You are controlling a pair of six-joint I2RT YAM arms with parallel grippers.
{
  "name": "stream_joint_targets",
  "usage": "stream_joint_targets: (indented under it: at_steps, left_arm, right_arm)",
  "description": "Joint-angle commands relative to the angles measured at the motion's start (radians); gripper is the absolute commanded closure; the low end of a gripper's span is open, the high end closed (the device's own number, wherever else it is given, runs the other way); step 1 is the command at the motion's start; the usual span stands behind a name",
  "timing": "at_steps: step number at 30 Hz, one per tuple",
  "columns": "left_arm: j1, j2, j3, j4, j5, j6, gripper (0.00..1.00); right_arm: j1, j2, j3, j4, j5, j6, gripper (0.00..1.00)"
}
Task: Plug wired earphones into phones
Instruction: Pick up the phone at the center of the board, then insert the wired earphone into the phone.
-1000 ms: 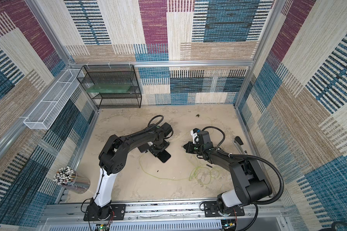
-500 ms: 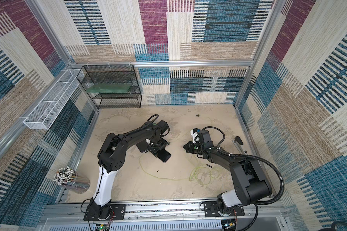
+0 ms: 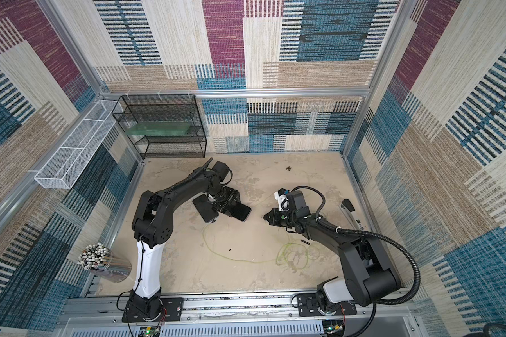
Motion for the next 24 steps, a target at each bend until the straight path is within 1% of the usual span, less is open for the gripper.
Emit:
stream_joint_targets:
  at_steps: [1,3,6,10,11,12,15,24]
  left_arm:
    - [0.017,-0.036,-0.010,0.053,0.069,-0.016,0.58]
    - [0.026,-0.042,-0.013,0.080,0.088,-0.035,0.64]
    - [0.032,-0.050,-0.010,0.101,0.103,-0.052,0.77]
    - [0.032,-0.072,-0.056,0.173,0.123,-0.108,0.95]
    - [0.032,-0.079,-0.068,0.189,0.155,-0.118,0.99]
    - [0.032,-0.085,-0.079,0.198,0.161,-0.125,1.00]
    - [0.032,-0.100,-0.102,0.220,0.171,-0.143,1.00]
    - [0.030,-0.108,-0.117,0.254,0.182,-0.160,1.00]
  right_arm:
    - [0.029,-0.008,0.019,0.032,0.019,0.047,1.00]
    - [0.043,-0.004,0.018,0.074,0.008,0.083,1.00]
    - [0.058,0.003,0.024,0.118,0.007,0.132,1.00]
    - [0.067,0.010,0.051,0.143,0.033,0.168,1.00]
    - [0.067,0.013,0.056,0.147,0.042,0.176,1.00]
    - [0.067,0.013,0.059,0.153,0.059,0.186,1.00]
    - [0.065,0.017,0.071,0.159,0.091,0.198,1.00]
    - [0.077,0.046,0.101,0.156,0.098,0.184,1.00]
